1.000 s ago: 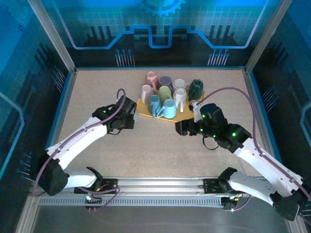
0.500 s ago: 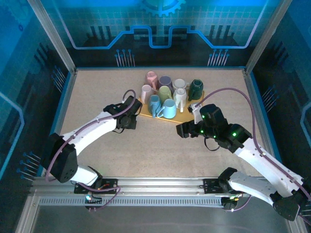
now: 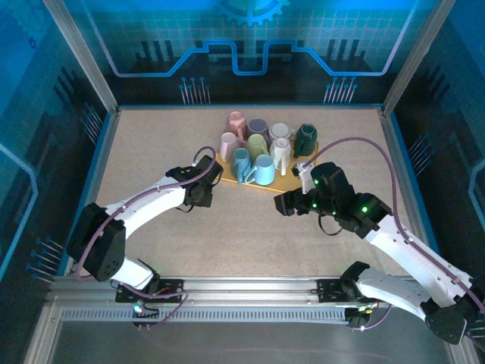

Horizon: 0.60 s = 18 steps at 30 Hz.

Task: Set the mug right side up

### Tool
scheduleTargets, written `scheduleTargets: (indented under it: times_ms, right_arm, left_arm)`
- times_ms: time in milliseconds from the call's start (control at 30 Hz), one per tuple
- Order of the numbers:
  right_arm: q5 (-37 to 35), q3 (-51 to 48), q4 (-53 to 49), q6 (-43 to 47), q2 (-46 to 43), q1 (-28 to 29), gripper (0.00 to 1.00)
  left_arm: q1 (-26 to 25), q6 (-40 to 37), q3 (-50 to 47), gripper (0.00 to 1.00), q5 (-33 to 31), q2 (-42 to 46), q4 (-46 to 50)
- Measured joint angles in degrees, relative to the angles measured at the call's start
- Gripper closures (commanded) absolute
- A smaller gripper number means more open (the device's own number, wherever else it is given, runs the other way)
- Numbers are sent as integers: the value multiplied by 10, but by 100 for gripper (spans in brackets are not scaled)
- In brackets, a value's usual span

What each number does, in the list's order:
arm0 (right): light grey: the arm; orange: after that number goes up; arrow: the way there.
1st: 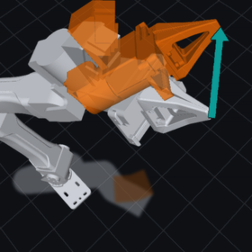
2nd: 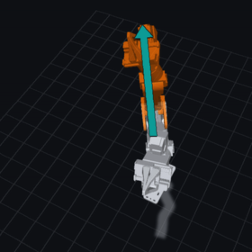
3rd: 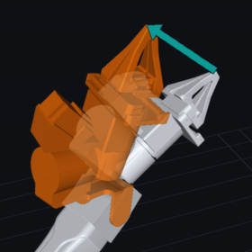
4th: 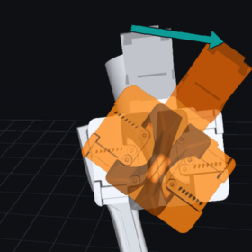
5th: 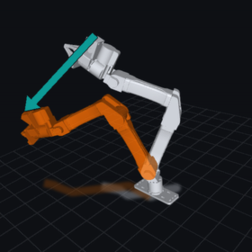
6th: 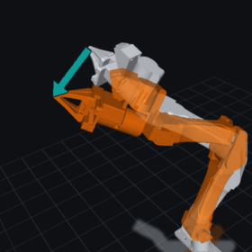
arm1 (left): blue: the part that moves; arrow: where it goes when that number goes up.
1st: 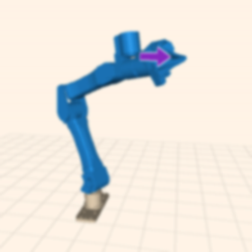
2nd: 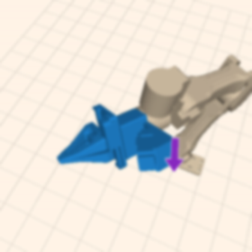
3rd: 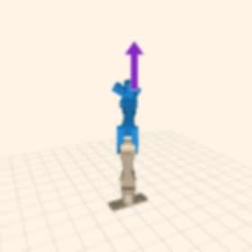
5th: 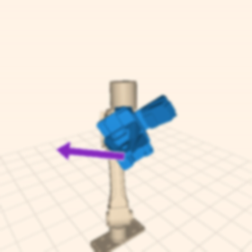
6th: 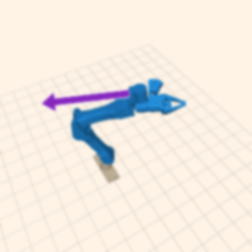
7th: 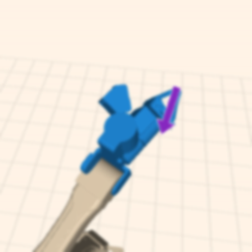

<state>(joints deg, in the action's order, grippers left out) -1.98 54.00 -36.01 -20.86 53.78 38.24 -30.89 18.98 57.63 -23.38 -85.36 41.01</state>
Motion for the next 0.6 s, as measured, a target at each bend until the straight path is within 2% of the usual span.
scheduleTargets:
  times_ms: [300,600]
  right_arm:
    - [0,0,0,2,3,0,20]
    - [0,0,0,2,-1,0,20]
  left_arm:
    - [0,3,-8,63,-11,0,-2]
    - [-11,5,-8,55,-15,0,3]
